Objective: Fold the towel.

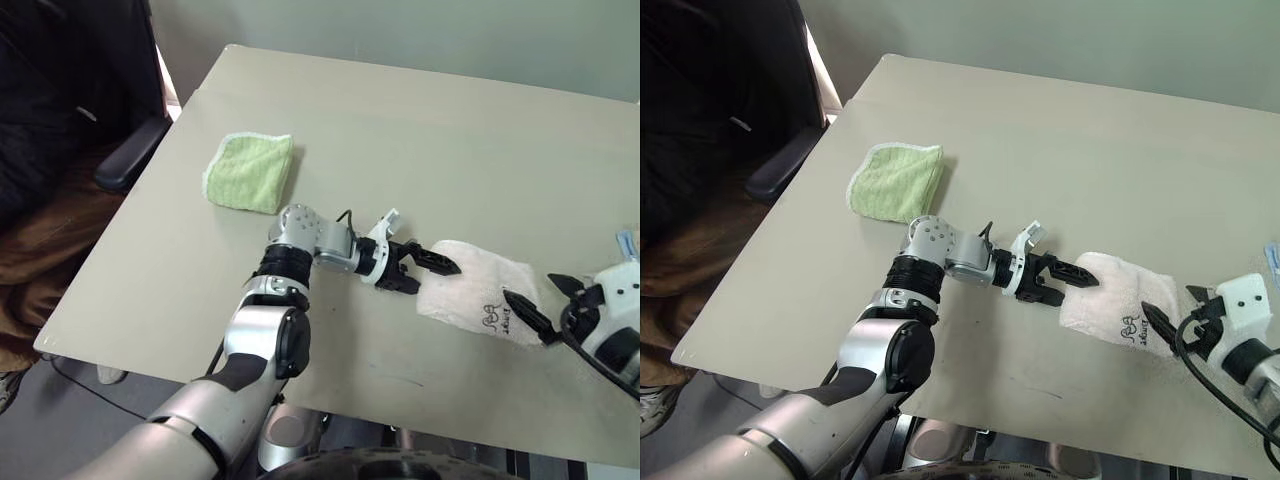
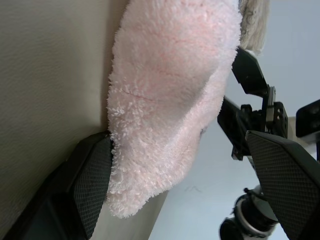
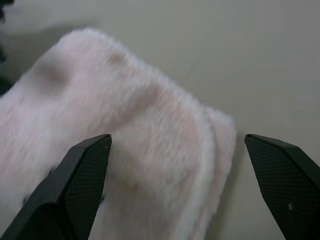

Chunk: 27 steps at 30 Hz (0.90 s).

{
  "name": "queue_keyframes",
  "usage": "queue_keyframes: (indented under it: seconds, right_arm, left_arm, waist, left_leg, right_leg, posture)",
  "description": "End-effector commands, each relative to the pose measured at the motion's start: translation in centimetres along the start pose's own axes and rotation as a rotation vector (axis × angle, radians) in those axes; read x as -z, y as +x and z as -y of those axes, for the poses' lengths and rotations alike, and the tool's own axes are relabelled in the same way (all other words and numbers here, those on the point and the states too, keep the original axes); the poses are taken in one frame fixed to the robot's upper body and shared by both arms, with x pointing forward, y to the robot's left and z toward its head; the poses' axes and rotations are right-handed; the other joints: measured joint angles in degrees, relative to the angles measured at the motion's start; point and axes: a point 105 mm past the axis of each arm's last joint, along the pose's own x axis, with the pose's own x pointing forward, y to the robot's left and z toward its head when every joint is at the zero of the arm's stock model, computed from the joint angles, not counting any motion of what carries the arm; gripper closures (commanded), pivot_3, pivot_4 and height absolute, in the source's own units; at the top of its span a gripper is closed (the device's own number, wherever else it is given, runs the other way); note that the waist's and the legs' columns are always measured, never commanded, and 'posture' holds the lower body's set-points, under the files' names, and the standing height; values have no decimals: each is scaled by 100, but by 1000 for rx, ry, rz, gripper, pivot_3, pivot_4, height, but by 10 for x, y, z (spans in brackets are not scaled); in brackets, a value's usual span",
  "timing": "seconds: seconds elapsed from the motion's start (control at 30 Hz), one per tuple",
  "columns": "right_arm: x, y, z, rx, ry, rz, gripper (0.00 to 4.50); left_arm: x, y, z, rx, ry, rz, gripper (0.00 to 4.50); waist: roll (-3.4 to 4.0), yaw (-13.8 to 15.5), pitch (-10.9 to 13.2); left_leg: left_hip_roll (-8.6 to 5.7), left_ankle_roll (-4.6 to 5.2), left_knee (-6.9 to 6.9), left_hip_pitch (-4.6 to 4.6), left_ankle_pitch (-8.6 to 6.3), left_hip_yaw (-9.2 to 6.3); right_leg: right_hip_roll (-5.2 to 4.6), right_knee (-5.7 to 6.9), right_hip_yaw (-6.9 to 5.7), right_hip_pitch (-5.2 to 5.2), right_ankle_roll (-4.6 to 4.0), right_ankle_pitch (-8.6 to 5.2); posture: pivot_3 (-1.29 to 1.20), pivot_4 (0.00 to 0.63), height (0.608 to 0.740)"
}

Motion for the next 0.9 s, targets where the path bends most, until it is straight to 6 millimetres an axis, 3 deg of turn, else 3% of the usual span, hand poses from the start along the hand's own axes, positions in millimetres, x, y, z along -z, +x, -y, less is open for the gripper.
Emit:
queue_keyframes:
  seconds: [0.03, 0.23, 0.43, 0.57, 0.9]
  right_arm:
    - [-10, -6, 0, -27, -43, 21, 0]
    - [-13, 2, -3, -38, -52, 33, 0]
    - [-2, 3, -3, -33, -69, -14, 0]
    - [-1, -1, -1, -26, -71, -22, 0]
    - [-2, -16, 10, 16, -60, -19, 0]
  left_arm:
    - [19, 38, 25, 39, 78, -104, 14]
    - [28, 52, 31, 62, 81, -145, 14]
    - [34, 59, 39, 116, 43, -179, 14]
    - [47, 67, 49, 178, 42, -247, 14]
    - [55, 76, 68, 274, 101, -284, 14]
  waist:
    - [-1, -1, 1]
    - [-10, -1, 7]
    - [-9, 7, 7]
    - [-6, 4, 10]
    - [-6, -24, 28]
  left_leg:
    - [0, 0, 1, 0, 0, -2]
    - [-1, 2, 3, -2, 1, -2]
    - [-3, 7, 2, -2, -1, -8]
    - [-9, 8, 2, -4, -2, -7]
    - [-6, 7, -2, -32, -4, -6]
  right_leg:
    - [0, 0, 6, 1, 12, -8]
    - [0, -1, 10, 3, 21, -10]
    - [0, -3, 8, 7, 21, -3]
    - [-2, -4, 9, 7, 26, -5]
    - [-2, -1, 8, -24, 23, -20]
  posture:
    - [0, 150, 728]
    - [0, 150, 728]
    - [0, 150, 728]
    - [0, 150, 728]
    - [0, 150, 728]
